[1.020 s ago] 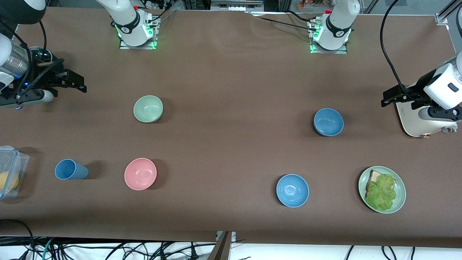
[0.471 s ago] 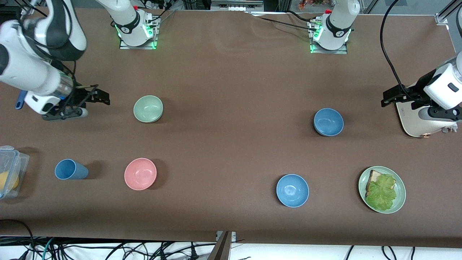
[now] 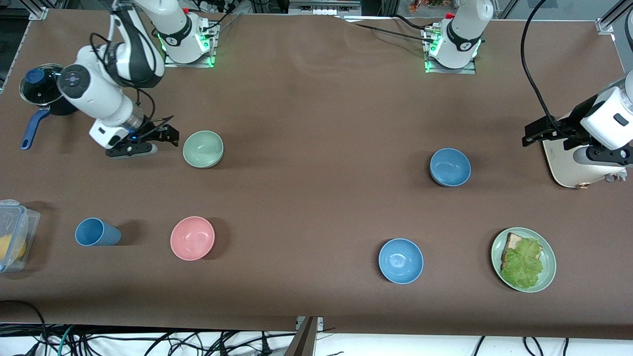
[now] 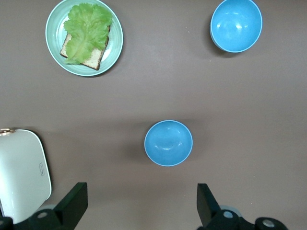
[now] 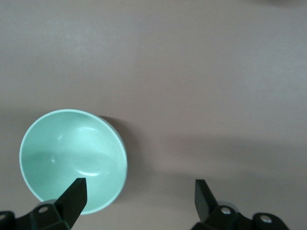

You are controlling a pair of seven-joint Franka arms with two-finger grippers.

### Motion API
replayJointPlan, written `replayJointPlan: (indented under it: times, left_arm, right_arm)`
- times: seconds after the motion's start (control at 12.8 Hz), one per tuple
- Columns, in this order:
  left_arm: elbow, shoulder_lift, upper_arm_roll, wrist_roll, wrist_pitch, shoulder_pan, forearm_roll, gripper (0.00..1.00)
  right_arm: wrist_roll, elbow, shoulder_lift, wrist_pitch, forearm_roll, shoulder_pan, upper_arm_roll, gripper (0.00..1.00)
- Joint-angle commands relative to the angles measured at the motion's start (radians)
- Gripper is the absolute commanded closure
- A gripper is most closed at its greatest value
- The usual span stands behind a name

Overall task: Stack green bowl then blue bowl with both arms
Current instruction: 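Reach the right gripper down to the pale green bowl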

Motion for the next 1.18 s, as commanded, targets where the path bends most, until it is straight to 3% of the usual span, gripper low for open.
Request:
replayJointPlan:
  times: [0.0,0.31,0.39,0.47,0.71,0.78,1.1]
  left_arm:
    - [0.02,0.005,0.0,0.013,-0.013,-0.004,0.008,0.0]
    - [0.02,0.005,-0.002,0.014,-0.013,-0.007,0.008,0.0]
    - [0.02,0.005,-0.006,0.013,-0.013,-0.007,0.009,0.0]
    - [0.02,0.005,-0.006,0.013,-0.013,-0.007,0.009,0.0]
    - [0.02,0.005,-0.005,0.014,-0.013,-0.004,0.008,0.0]
    - [0.02,0.005,-0.005,0.014,-0.013,-0.004,0.009,0.0]
    - [0.02,0.005,-0.005,0.014,-0.013,-0.004,0.008,0.0]
  right_arm:
    - [0.034,-0.061,0.04,0.145,0.007,-0.006,0.049,0.01]
    - [0.034,-0.119,0.152,0.349,0.005,-0.006,0.05,0.02]
    - [0.034,-0.118,0.16,0.352,0.005,-0.006,0.05,0.07]
    - [0.034,-0.118,0.162,0.352,0.005,-0.006,0.05,0.19]
    - [0.037,-0.114,0.162,0.345,0.005,-0.003,0.052,0.85]
    - [0.048,-0.111,0.162,0.337,0.005,-0.003,0.059,1.0]
    - [0.075,-0.095,0.157,0.316,0.004,-0.003,0.087,1.0]
